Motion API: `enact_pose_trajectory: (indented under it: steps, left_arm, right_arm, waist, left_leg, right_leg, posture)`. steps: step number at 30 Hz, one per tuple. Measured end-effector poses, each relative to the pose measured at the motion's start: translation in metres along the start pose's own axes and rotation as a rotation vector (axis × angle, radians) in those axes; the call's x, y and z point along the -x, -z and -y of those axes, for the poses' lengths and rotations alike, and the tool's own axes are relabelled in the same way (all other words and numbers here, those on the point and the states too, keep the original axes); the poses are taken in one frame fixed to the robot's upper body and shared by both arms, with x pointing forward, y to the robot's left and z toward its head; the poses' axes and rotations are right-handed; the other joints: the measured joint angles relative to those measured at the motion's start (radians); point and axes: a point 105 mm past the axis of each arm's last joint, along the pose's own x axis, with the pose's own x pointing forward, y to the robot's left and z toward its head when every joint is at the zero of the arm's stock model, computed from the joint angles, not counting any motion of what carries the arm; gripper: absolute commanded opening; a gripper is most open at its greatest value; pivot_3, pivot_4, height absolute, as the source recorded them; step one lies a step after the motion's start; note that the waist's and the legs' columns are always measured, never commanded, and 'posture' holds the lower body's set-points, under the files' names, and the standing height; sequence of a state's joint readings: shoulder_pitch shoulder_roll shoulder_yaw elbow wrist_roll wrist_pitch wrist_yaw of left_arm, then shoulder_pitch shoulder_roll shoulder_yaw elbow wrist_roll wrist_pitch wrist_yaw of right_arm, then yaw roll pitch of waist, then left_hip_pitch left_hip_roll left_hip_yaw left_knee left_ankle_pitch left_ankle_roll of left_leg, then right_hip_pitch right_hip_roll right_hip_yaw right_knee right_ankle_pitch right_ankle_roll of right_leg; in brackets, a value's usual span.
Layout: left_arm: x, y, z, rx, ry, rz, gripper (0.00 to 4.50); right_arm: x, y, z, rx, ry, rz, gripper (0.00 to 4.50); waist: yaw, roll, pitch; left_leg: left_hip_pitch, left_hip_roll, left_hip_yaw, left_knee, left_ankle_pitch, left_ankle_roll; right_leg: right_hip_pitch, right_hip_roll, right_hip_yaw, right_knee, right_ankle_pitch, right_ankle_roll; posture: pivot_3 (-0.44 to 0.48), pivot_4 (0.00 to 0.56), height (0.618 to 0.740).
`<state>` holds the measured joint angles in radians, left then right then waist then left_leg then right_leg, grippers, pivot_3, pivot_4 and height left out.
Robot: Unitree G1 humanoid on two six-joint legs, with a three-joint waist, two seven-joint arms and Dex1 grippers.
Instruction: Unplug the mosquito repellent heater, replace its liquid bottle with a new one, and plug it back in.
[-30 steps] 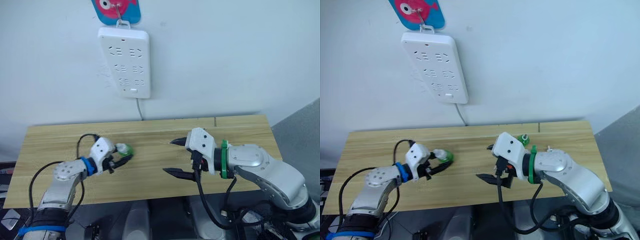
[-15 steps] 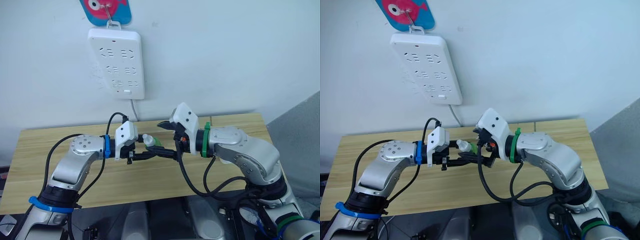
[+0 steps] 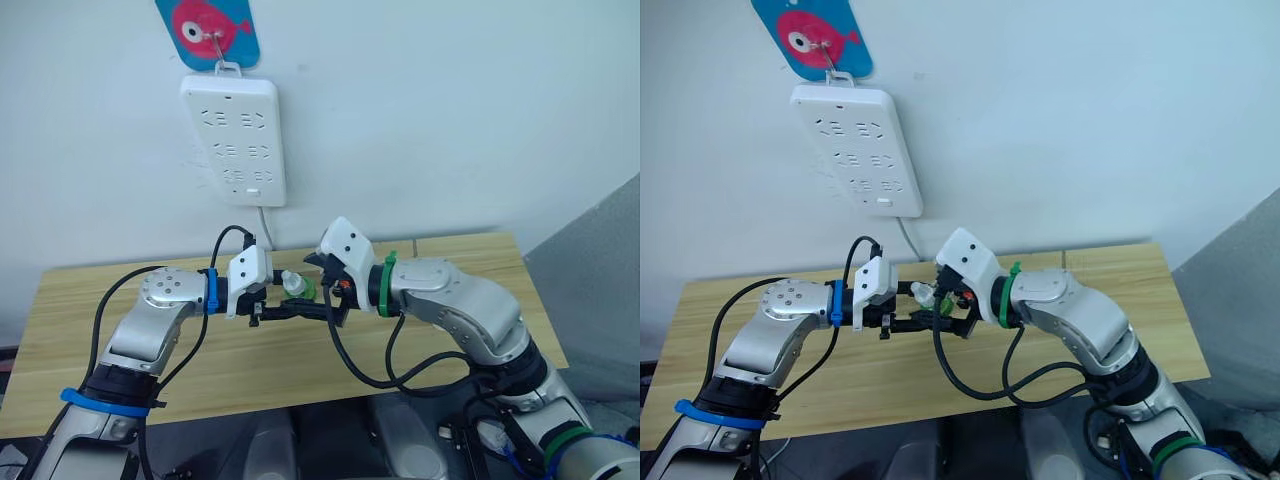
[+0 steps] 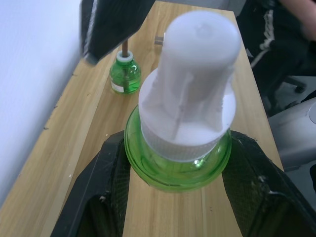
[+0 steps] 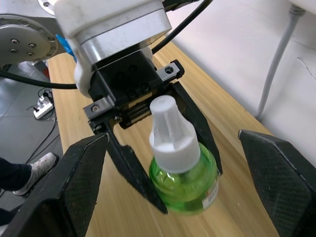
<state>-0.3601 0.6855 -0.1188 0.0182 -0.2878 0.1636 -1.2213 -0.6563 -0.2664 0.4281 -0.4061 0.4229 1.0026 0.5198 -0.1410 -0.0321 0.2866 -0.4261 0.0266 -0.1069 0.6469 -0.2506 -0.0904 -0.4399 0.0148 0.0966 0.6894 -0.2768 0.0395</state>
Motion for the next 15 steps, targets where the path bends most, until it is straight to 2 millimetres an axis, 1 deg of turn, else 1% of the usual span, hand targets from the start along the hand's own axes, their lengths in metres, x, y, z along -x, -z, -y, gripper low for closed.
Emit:
enact_pose_trajectory:
  steps: [3, 5, 7, 11, 12, 13, 14, 15]
  left_arm:
    - [0.0004, 0.0005, 0.0009, -0.002, 0.010, -0.003, 2.26]
    - [0.0006, 0.0005, 0.0009, -0.003, 0.010, -0.004, 2.26]
    - [0.0005, 0.0007, 0.0009, 0.000, 0.010, -0.005, 2.26]
    - [0.0005, 0.0005, 0.0004, 0.001, 0.008, -0.005, 2.26]
    - [0.0005, 0.0001, -0.0003, 0.000, 0.006, -0.005, 2.26]
    - [0.0006, 0.0005, -0.0007, 0.002, 0.004, -0.009, 2.26]
    - [0.0006, 0.0012, -0.0008, 0.006, 0.003, -0.011, 2.26]
    - [0.0004, 0.0011, -0.0008, 0.008, 0.003, -0.010, 2.26]
  right_arm:
    - [-0.0035, 0.0007, 0.0009, -0.002, 0.005, 0.004, 4.43]
    - [-0.0048, 0.0013, 0.0016, 0.001, 0.011, 0.005, 4.04]
    - [-0.0064, 0.0024, 0.0018, 0.014, 0.018, -0.001, 3.51]
    - [-0.0084, 0.0069, 0.0014, 0.029, 0.021, -0.016, 1.99]
    - [-0.0091, 0.0071, 0.0004, 0.038, 0.018, -0.016, 1.53]
    - [-0.0096, 0.0073, 0.0002, 0.050, 0.020, -0.018, 1.21]
    - [-0.0102, 0.0071, -0.0007, 0.060, 0.017, -0.015, 1.08]
    - [-0.0101, 0.0071, -0.0005, 0.064, 0.018, -0.015, 1.08]
  waist:
    - [0.000, -0.001, -0.007]
    - [0.000, -0.001, -0.009]
    - [0.000, 0.000, -0.011]
    - [0.000, 0.000, -0.013]
    - [-0.001, 0.000, -0.013]
    - [-0.001, 0.000, -0.014]
    - [-0.002, 0.000, -0.015]
    - [-0.002, 0.000, -0.016]
  left_leg:
    - [0.001, 0.000, 0.000, 0.000, 0.001, -0.001]
    - [0.002, 0.000, -0.001, 0.001, 0.002, -0.001]
    - [0.003, -0.001, -0.001, 0.001, 0.003, 0.000]
    - [0.005, -0.001, -0.001, 0.001, 0.004, 0.000]
    - [0.005, -0.001, -0.001, 0.001, 0.005, 0.000]
    - [0.006, -0.001, -0.001, 0.001, 0.005, 0.001]
    - [0.006, -0.001, -0.001, 0.001, 0.005, 0.000]
    - [0.006, -0.001, -0.001, 0.001, 0.005, 0.000]
  right_leg:
    - [0.000, 0.000, 0.000, 0.003, 0.000, 0.000]
    - [0.000, 0.001, 0.000, 0.006, 0.000, 0.000]
    - [0.000, 0.001, 0.000, 0.008, 0.000, 0.000]
    - [0.001, 0.002, 0.000, 0.009, 0.002, -0.003]
    - [0.001, 0.002, 0.000, 0.010, 0.002, -0.004]
    - [0.001, 0.002, 0.000, 0.010, 0.003, -0.004]
    - [0.001, 0.002, 0.000, 0.011, 0.003, -0.004]
    - [0.001, 0.002, 0.000, 0.011, 0.003, -0.004]
  posture:
    - [-0.151, 0.178, 0.736]
    - [-0.148, 0.176, 0.736]
    - [-0.146, 0.175, 0.736]
    - [-0.145, 0.169, 0.736]
    - [-0.145, 0.168, 0.736]
    - [-0.144, 0.167, 0.736]
    - [-0.144, 0.166, 0.736]
    - [-0.146, 0.165, 0.736]
